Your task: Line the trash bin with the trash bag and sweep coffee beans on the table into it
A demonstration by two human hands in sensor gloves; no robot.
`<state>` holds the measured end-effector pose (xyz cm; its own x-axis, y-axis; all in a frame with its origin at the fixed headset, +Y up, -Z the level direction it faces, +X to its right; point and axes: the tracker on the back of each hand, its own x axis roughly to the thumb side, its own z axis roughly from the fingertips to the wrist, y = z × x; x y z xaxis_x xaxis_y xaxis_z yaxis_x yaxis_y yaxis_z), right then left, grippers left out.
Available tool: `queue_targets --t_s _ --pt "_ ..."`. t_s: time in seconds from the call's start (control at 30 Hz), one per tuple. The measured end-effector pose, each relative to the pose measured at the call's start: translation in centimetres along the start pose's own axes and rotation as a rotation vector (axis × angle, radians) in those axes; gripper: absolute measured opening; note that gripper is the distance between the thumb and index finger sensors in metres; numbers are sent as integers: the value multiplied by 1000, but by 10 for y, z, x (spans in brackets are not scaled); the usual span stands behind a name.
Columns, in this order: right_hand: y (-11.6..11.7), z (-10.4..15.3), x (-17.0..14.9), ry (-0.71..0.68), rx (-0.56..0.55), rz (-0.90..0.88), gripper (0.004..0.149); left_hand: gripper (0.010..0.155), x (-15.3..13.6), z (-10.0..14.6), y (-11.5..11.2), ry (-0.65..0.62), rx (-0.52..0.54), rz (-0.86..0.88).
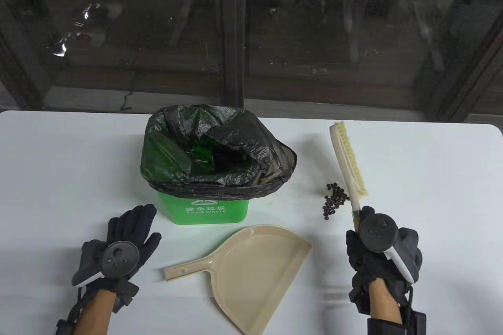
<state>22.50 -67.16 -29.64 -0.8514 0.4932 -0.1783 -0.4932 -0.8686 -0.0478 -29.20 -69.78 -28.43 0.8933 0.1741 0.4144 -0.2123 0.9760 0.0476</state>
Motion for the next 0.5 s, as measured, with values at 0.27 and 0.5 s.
queue_targets --t_s 0.27,0.5 --pt "23 -9 -20 81 -128 -180 70 66 23 1 6 -101 5 -14" --pt "28 -10 -35 130 -143 -244 69 72 56 -6 -5 -225 -120 -58"
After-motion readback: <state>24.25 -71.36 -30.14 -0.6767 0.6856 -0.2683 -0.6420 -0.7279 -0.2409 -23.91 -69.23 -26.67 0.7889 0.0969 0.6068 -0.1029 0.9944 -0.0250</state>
